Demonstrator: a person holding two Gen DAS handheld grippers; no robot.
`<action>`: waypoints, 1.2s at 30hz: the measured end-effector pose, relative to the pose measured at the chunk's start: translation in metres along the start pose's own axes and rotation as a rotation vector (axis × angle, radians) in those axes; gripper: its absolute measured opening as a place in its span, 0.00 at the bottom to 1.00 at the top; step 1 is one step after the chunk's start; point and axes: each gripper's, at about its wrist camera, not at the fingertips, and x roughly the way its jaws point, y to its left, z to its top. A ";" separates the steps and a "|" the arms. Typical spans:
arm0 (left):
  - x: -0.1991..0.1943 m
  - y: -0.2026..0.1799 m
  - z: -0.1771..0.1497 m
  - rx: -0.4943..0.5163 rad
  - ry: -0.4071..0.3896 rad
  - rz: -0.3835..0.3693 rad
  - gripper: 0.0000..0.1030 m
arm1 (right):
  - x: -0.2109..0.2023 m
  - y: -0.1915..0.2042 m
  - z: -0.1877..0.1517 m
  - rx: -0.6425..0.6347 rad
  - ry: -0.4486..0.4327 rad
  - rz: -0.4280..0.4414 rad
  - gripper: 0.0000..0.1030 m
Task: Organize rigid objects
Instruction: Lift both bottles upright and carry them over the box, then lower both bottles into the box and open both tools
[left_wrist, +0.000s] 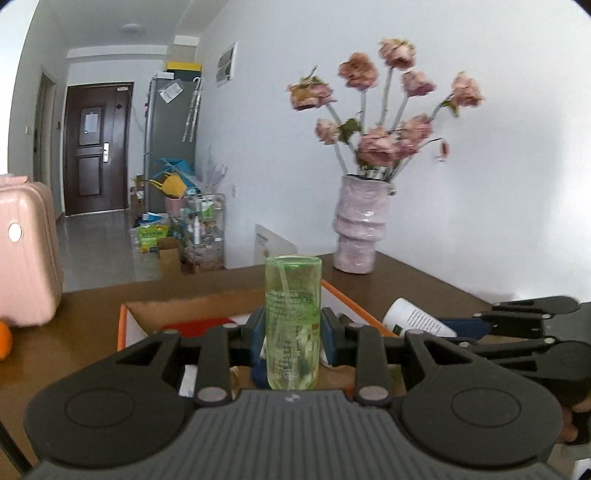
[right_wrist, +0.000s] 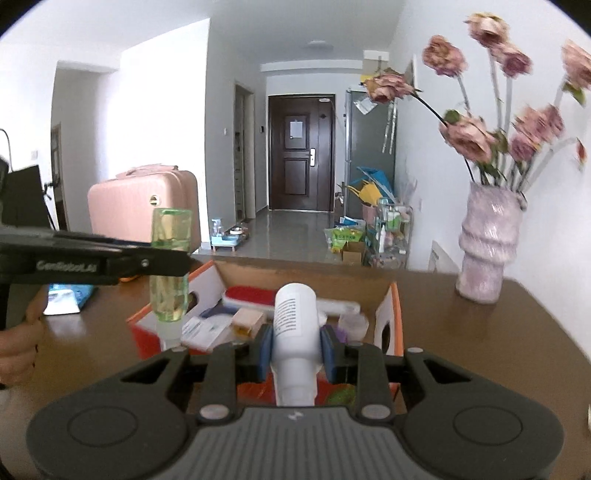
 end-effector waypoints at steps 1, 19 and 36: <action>0.012 0.003 0.004 0.008 0.010 0.002 0.30 | 0.013 -0.002 0.007 -0.021 0.006 -0.007 0.26; 0.125 0.005 -0.048 0.090 0.179 -0.115 0.31 | 0.158 -0.026 -0.015 -0.148 0.252 0.073 0.26; 0.089 0.029 -0.037 -0.008 0.189 -0.031 0.63 | 0.106 -0.056 0.001 -0.069 0.189 0.012 0.33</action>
